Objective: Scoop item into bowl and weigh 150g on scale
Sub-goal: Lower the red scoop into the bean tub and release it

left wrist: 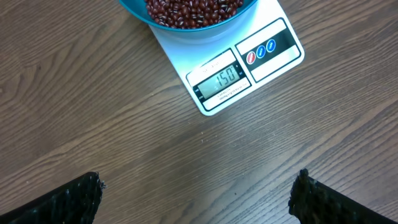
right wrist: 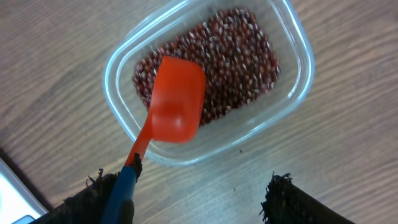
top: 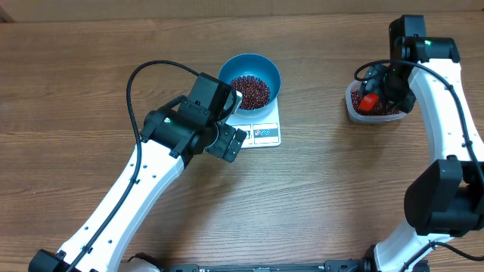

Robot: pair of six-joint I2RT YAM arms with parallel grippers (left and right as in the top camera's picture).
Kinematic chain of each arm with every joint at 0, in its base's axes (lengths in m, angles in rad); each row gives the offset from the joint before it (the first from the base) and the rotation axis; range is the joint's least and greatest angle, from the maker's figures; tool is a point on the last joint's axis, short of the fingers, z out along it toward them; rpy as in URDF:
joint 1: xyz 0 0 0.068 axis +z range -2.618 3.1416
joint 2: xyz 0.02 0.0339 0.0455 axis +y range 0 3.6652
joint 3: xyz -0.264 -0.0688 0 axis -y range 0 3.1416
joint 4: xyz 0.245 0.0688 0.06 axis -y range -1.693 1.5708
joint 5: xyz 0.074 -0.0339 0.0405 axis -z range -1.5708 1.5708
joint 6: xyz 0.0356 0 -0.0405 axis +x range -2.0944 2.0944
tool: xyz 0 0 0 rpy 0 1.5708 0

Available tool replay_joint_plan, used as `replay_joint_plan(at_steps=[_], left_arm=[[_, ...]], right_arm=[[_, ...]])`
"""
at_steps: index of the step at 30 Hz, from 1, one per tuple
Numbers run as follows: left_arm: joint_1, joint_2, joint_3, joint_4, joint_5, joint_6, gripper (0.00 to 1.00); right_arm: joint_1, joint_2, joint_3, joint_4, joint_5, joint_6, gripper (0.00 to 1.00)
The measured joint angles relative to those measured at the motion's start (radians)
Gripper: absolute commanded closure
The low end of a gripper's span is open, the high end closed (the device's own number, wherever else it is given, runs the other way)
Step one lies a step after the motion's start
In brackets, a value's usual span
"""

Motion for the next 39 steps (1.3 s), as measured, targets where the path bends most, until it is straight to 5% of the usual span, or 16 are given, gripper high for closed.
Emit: replay_joint_plan(at_steps=[39], left_arm=[[0.0, 0.0, 0.0, 0.0, 0.0, 0.0, 0.0]], right_arm=[[-0.001, 0.0, 0.0, -0.151, 0.108, 0.061, 0.2]])
